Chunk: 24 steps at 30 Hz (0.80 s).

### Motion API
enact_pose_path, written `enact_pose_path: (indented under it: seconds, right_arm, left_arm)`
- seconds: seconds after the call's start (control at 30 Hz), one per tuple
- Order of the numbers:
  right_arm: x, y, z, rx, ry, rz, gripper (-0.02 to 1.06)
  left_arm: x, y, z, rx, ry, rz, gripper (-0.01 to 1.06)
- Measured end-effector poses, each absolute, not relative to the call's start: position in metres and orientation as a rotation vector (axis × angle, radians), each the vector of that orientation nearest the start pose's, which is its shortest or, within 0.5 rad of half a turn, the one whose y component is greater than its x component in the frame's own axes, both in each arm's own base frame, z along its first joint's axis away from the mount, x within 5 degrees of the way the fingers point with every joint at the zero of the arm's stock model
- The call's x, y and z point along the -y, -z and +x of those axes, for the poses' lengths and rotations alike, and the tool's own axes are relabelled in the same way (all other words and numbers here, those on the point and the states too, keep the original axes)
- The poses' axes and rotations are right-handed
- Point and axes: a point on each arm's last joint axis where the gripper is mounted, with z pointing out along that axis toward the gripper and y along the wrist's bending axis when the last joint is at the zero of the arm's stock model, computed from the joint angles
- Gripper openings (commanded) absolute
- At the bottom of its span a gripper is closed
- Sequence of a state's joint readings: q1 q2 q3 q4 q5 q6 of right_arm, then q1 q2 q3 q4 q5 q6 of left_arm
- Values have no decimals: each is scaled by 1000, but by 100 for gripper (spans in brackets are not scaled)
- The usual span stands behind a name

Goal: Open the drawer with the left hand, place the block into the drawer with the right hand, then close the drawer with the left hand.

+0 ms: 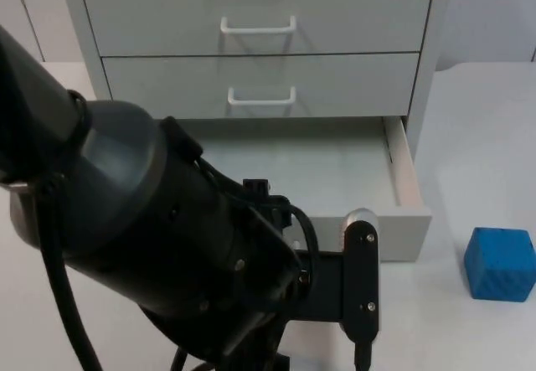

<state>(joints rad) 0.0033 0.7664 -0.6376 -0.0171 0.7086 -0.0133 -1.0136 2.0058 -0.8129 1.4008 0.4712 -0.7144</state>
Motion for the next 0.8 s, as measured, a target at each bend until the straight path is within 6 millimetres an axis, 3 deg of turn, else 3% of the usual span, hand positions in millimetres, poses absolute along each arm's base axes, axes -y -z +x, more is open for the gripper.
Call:
enact_pose_path:
  seconds: [0.27, 0.4, 0.73, 0.8]
  right_arm:
    - [1, -296, 141, -2321, 24, -26, 104]
    - [1, -296, 141, -2321, 24, -26, 104]
    - [1, -296, 141, -2321, 24, -26, 104]
    - [1, -296, 141, -2321, 24, -26, 104]
  left_arm:
    - [243, -80, 196, 2426, 629, -2482, 99]
    - [241, -98, 189, 2424, 531, -2471, 99]
    - [231, -192, 168, 2709, 182, -2459, 99]
    - [229, -200, 166, 2746, 150, -2449, 99]
